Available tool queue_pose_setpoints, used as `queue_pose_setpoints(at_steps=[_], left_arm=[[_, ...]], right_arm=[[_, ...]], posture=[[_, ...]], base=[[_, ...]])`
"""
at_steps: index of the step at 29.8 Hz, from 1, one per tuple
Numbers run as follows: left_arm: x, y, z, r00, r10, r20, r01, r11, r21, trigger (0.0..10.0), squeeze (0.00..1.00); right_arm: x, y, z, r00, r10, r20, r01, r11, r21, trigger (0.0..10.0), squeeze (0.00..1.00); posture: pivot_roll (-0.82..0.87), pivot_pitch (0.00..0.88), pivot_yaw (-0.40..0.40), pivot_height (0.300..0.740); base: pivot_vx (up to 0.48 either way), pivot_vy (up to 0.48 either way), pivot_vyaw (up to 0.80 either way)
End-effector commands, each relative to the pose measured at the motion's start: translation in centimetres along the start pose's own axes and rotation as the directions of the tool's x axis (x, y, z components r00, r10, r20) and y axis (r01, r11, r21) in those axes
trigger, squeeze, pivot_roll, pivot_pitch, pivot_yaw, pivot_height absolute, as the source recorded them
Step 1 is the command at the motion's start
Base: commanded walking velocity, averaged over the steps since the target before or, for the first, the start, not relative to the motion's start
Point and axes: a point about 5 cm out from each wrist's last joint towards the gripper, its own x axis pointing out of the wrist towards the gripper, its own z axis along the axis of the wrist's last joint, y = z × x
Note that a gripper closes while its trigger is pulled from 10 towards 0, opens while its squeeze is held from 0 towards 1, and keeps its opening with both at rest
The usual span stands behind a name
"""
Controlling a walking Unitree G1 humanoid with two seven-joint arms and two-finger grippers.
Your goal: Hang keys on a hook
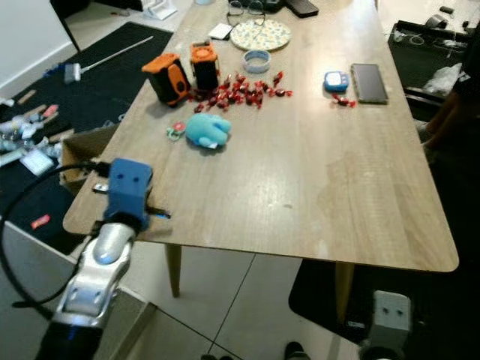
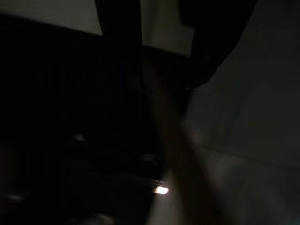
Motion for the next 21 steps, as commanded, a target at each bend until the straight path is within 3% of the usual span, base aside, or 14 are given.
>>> queue_pose_setpoints(at_steps=[1, 4, 5, 9, 11, 12, 15, 18, 20, 21], left_arm=[[-0.7, 1.7, -0.7, 0.998, 0.053, -0.039, -0.053, 0.999, -0.012, 10.0, 0.0], [-0.9, 2.7, -1.0, 0.993, 0.103, -0.06, -0.104, 0.994, -0.016, 10.0, 0.0], [-1.2, 3.9, -1.4, 0.985, 0.155, -0.081, -0.157, 0.988, -0.013, 10.0, 0.0], [-1.4, 4.6, -1.7, 0.977, 0.189, -0.095, -0.19, 0.982, 0.0, 10.0, 0.0], [-2.0, 5.4, -2.3, 0.977, 0.184, -0.112, -0.179, 0.982, 0.053, 10.0, 0.0], [-2.0, 5.4, -2.3, 0.977, 0.184, -0.112, -0.179, 0.982, 0.053, 10.0, 0.0], [-2.5, 5.3, -3.0, 0.979, 0.156, -0.134, -0.147, 0.986, 0.075, 10.0, 0.0], [-2.6, 5.0, -3.1, 0.98, 0.145, -0.135, -0.135, 0.988, 0.079, 10.0, 0.0], [-2.4, 4.5, -3.2, 0.983, 0.124, -0.136, -0.115, 0.991, 0.075, 10.0, 0.0], [-2.4, 4.5, -3.2, 0.983, 0.124, -0.136, -0.115, 0.991, 0.075, 10.0, 0.0]], right_arm=[[-0.6, -1.6, -0.7, 0.997, -0.075, -0.02, 0.075, 0.997, -0.01, 10.0, 0.0], [-0.7, -2.4, -0.4, 0.994, -0.11, -0.008, 0.109, 0.994, -0.021, 10.0, 0.0], [-0.8, -3.4, -0.1, 0.988, -0.151, 0.01, 0.152, 0.988, -0.03, 10.0, 0.0], [-0.9, -4.2, 0.3, 0.983, -0.182, 0.025, 0.183, 0.983, -0.036, 10.0, 0.0], [-1.3, -6.8, 2.4, 0.956, -0.271, 0.113, 0.28, 0.958, -0.066, 10.0, 0.0], [-1.3, -6.8, 2.4, 0.956, -0.271, 0.113, 0.28, 0.958, -0.066, 10.0, 0.0], [-2.0, -9.5, 4.5, 0.909, -0.368, 0.195, 0.39, 0.916, -0.094, 10.0, 0.0], [-2.3, -10.4, 4.9, 0.891, -0.401, 0.211, 0.428, 0.898, -0.103, 10.0, 0.0], [-3.1, -12.1, 5.5, 0.852, -0.469, 0.234, 0.504, 0.855, -0.124, 10.0, 0.0], [-3.1, -12.1, 5.5, 0.852, -0.469, 0.234, 0.504, 0.855, -0.124, 10.0, 0.0]], posture=[[-0.01, 0.254, 0.087, 0.74], [-0.01, 0.252, 0.089, 0.74], [-0.01, 0.249, 0.091, 0.74], [-0.01, 0.248, 0.091, 0.74], [-0.02, 0.244, 0.095, 0.74], [-0.02, 0.244, 0.095, 0.74], [-0.04, 0.246, 0.101, 0.74], [-0.04, 0.246, 0.101, 0.74], [-0.07, 0.25, 0.108, 0.74], [-0.07, 0.25, 0.108, 0.74]], base=[[0.0, 0.0, 0.0], [0.0, 0.0, 0.0], [0.0, 0.0, 0.0], [0.0, 0.0, 0.0], [0.0, 0.0, 0.0], [0.0, 0.0, 0.0], [0.0, 0.0, 0.0], [0.0, 0.0, 0.0], [0.0, 0.0, 0.0], [0.0, 0.0, 0.0]])
